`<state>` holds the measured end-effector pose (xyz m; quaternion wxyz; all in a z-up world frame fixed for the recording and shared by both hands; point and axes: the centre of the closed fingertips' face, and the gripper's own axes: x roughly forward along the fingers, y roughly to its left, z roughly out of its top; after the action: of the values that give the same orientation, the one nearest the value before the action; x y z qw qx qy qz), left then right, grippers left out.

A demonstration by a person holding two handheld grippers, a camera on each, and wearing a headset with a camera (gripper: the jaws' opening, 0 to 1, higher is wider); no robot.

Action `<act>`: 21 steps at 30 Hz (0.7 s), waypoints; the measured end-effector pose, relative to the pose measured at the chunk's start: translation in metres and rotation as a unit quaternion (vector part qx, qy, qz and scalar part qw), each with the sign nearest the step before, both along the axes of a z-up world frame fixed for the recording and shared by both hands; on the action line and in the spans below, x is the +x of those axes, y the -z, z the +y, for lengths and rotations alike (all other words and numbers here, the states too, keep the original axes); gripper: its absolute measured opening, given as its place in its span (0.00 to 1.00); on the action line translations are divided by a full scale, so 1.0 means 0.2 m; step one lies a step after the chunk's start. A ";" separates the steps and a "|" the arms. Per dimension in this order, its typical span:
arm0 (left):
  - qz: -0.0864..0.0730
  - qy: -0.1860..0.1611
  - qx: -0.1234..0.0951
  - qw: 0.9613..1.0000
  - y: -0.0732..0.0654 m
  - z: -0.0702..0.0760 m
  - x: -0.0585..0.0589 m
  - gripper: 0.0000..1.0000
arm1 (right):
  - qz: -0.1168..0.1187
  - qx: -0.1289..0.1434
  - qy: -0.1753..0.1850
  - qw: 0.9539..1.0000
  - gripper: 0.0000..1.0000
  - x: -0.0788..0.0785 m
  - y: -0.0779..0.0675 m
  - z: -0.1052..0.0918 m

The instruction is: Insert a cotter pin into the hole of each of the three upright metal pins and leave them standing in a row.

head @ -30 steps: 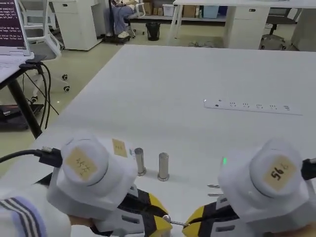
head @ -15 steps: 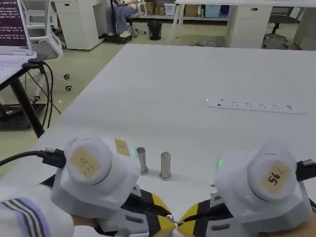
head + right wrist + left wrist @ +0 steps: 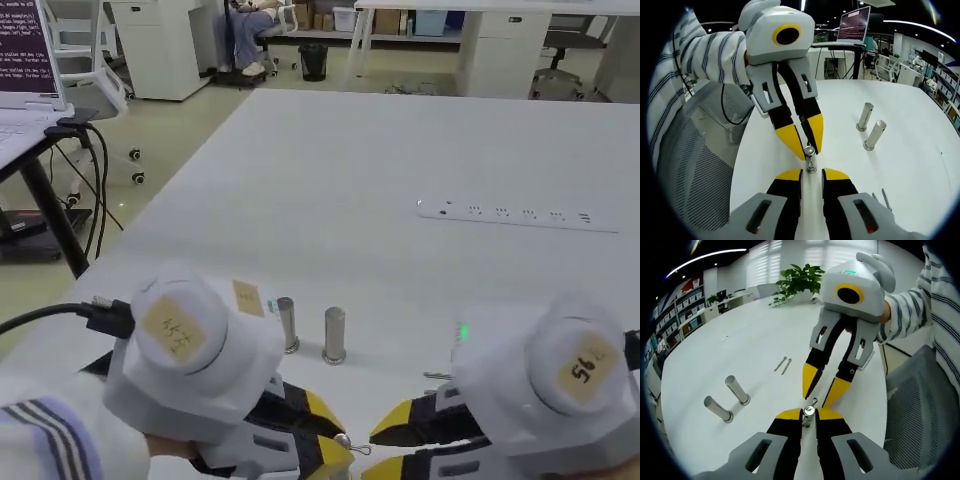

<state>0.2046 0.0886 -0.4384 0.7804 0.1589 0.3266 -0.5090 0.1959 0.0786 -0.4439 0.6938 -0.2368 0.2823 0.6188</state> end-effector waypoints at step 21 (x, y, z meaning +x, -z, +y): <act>-0.003 -0.002 0.001 1.000 0.00 -0.01 0.00 0.08 | 0.006 0.014 0.000 1.000 0.00 0.01 -0.02 0.05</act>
<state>0.2047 0.0876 -0.4379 0.7823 0.1602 0.3252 -0.5065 0.1984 0.0888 -0.4394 0.6956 -0.2233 0.2774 0.6240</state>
